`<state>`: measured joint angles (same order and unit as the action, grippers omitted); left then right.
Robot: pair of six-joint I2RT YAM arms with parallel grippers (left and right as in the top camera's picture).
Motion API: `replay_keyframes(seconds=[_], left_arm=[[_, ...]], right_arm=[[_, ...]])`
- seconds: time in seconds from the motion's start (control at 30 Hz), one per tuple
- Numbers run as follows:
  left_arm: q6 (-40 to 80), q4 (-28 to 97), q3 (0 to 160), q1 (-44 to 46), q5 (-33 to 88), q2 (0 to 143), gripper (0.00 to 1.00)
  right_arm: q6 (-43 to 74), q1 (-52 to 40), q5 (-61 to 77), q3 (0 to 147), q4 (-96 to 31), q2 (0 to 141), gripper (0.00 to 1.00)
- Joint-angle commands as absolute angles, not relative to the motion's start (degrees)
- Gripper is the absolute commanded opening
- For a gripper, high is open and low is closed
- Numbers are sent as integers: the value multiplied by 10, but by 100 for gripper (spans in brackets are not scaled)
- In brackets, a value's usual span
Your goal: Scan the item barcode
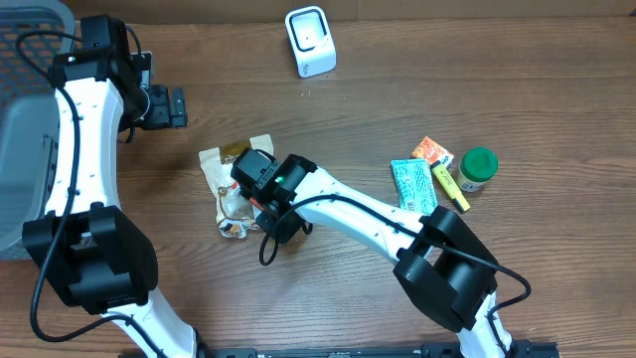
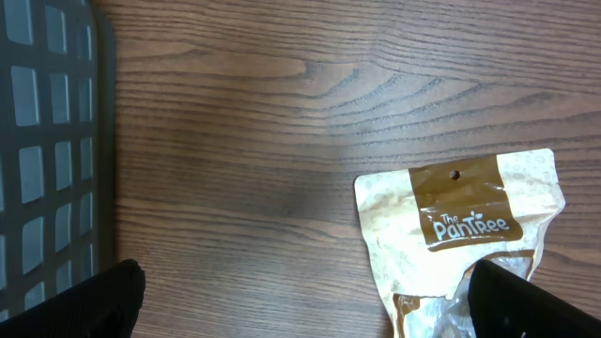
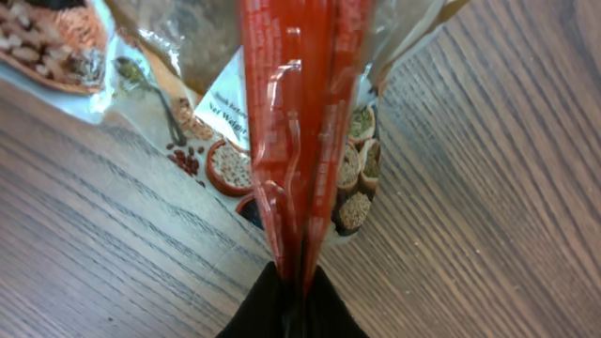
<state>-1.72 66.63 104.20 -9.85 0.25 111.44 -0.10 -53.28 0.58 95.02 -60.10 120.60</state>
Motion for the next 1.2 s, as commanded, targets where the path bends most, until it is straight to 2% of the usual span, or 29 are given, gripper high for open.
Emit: replay_keyframes(seconds=[0.0,0.23,0.43,0.77,1.17], left_arm=[[-26,666,1048,-97,5,1109,100],[-26,666,1048,-97,5,1109,100],[-26,666,1048,-97,5,1109,99],[-26,666,1048,-97,5,1109,99],[-26,666,1048,-97,5,1109,100]], right_arm=[[-5,-531,1,947,-597,1199,18],[-5,-526,-15,948,-604,1199,39],[-3,-498,37,954,-602,1199,43],[-5,-420,257,954,-621,1198,49],[-45,-400,363,934,-608,1198,55]])
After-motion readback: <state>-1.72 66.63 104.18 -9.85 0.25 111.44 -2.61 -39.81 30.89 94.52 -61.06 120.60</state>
